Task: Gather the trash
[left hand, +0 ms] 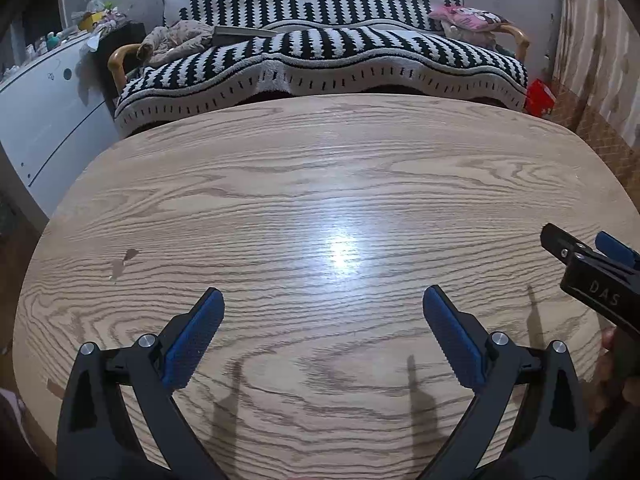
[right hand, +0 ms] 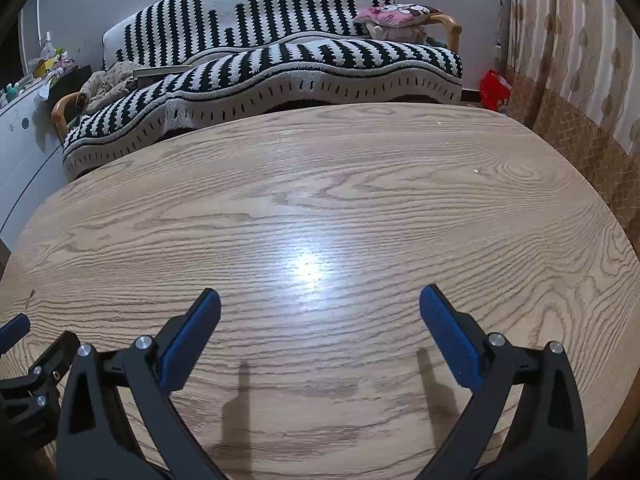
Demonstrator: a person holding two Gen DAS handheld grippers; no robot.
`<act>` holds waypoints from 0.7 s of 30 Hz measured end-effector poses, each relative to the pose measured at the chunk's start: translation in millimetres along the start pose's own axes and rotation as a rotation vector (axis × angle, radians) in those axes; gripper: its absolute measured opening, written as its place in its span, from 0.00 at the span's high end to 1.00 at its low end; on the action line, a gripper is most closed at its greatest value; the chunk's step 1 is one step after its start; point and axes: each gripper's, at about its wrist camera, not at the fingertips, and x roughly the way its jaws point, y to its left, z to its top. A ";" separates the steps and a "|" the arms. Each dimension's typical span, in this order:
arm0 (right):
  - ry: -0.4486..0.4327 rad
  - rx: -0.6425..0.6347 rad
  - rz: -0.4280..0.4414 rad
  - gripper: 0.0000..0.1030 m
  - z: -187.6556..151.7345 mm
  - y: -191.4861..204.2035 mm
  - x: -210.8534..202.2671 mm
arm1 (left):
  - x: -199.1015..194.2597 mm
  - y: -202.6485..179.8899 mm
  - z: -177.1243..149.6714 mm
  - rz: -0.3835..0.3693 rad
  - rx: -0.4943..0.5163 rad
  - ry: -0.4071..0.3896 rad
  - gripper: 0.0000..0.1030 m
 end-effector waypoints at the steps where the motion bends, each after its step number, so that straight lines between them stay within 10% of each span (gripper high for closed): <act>1: 0.000 -0.001 0.000 0.07 0.0 -0.4 -0.3 | -0.3 -0.6 -0.1 -0.004 0.002 -0.001 0.06; 21: 0.006 -0.010 0.002 0.07 -3.3 -2.2 0.9 | -6.1 -1.7 0.4 -0.048 0.007 -0.022 0.06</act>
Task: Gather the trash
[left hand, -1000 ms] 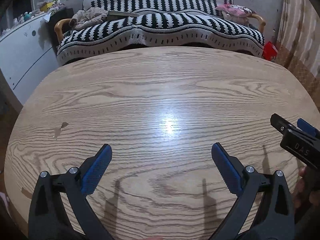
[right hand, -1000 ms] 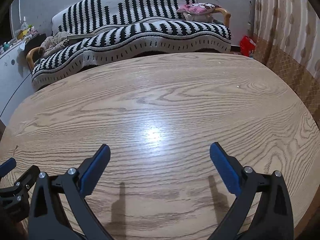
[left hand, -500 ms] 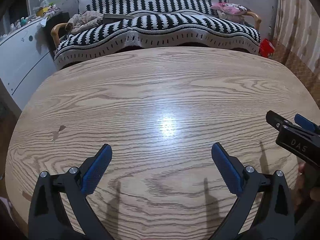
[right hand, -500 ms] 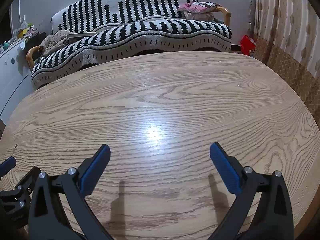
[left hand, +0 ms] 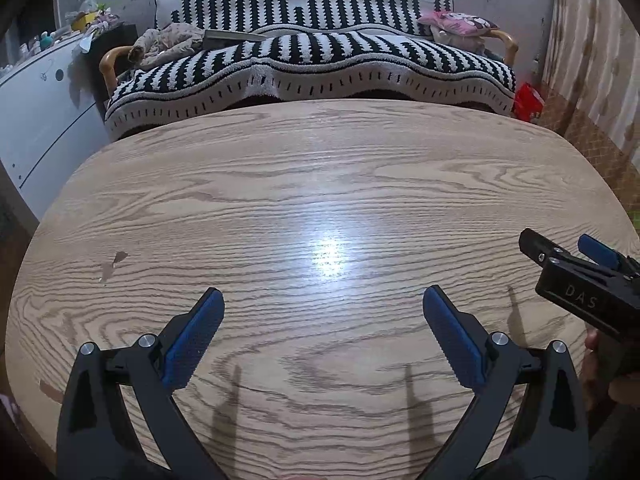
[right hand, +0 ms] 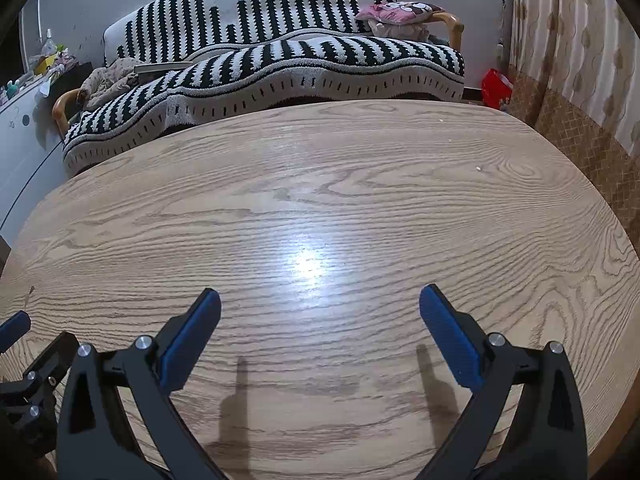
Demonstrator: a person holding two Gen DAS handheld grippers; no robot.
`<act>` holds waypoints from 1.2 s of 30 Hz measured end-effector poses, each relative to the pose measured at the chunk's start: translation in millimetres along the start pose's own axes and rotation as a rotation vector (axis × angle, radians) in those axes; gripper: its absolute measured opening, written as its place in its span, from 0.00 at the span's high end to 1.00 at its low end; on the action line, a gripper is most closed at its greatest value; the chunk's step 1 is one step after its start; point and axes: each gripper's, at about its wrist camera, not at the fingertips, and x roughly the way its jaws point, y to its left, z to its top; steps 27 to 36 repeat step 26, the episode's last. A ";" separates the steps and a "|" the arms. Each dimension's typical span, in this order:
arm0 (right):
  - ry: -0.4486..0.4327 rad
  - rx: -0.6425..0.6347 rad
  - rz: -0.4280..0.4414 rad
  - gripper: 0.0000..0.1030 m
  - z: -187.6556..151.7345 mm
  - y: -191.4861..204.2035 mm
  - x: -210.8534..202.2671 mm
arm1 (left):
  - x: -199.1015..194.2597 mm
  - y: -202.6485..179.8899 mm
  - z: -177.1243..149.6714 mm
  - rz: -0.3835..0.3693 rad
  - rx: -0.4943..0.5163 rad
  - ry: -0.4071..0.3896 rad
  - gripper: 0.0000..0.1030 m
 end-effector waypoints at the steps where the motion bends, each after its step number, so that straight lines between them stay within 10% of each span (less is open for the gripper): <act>1: 0.000 0.000 0.001 0.07 0.0 0.1 -0.1 | 0.1 -0.2 0.2 -0.001 0.002 0.000 0.06; 15: 0.006 -0.007 0.003 0.07 1.1 -2.1 -1.0 | -14.4 -17.3 -5.7 0.026 0.106 -0.115 0.06; 36: 0.011 -0.012 -0.002 0.07 1.8 -3.3 0.6 | 10.1 -6.9 4.7 0.055 0.066 -0.023 0.06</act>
